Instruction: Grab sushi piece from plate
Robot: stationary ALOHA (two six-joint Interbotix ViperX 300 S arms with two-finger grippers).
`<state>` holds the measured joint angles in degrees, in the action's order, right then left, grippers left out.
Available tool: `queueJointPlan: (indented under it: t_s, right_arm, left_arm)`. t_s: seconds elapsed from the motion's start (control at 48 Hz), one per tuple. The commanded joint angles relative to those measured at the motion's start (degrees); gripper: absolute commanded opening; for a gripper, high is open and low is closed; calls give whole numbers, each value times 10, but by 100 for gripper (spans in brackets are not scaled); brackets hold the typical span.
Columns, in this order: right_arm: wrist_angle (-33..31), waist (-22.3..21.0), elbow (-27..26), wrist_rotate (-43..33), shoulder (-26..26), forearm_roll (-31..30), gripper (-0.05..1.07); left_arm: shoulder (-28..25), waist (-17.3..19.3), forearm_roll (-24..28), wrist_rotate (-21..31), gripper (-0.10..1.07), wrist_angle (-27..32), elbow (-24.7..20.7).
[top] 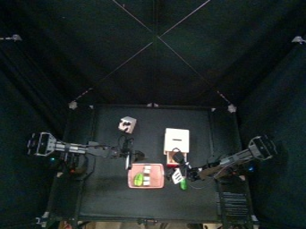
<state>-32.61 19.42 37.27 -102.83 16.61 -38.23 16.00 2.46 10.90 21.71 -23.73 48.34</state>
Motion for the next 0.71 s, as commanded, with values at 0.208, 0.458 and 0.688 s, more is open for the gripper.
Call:
queueJointPlan:
  t_s: [0.208,0.458,0.688]
  right_arm:
    - [11,-25,-14,1,-28,-27,92]
    - [11,-47,-53,0,-79,-21,92]
    - [5,-73,-120,6,-139,20,92]
  left_arm:
    - [15,2,1,-1,24,-11,-3]
    - [31,3,-3,-1,24,-11,18]
    - [75,10,-18,-1,24,-11,54]
